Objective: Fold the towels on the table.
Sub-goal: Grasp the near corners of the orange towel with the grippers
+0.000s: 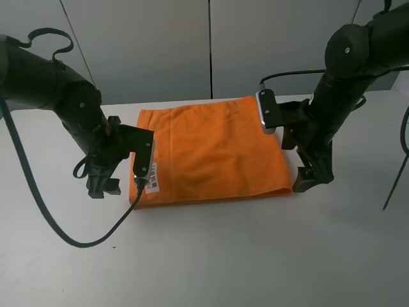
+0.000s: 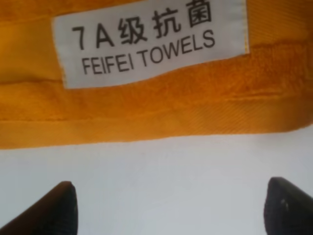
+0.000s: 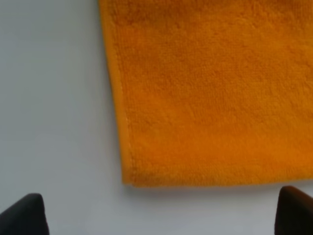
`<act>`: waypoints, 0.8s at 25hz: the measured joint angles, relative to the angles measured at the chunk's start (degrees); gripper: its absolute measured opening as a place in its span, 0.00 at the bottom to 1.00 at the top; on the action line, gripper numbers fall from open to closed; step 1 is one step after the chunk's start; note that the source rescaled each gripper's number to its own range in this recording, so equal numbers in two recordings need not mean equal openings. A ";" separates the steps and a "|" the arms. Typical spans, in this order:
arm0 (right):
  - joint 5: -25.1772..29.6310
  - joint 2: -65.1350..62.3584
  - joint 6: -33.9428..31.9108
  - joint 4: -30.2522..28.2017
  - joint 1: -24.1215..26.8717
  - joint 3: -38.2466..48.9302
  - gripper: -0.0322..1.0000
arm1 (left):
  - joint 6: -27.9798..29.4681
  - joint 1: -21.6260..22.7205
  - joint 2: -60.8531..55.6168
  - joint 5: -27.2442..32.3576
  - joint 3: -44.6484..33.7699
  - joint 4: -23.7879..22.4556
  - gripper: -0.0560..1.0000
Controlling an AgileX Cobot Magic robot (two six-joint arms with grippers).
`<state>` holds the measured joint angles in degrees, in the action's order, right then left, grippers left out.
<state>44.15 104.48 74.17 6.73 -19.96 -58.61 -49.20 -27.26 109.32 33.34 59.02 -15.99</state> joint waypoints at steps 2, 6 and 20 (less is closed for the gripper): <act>0.00 0.47 1.63 0.22 0.00 -0.09 1.00 | 0.00 -0.10 0.86 0.34 0.45 1.88 0.99; 0.00 1.54 5.74 3.11 0.00 -0.09 1.00 | -0.23 -0.10 1.10 0.91 2.04 7.75 0.99; 0.78 3.81 10.49 10.19 0.00 -0.09 1.00 | -3.16 -1.20 1.34 2.34 2.43 18.19 0.99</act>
<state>44.93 108.29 84.66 16.92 -19.96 -58.69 -52.36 -28.46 110.65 35.67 61.44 2.20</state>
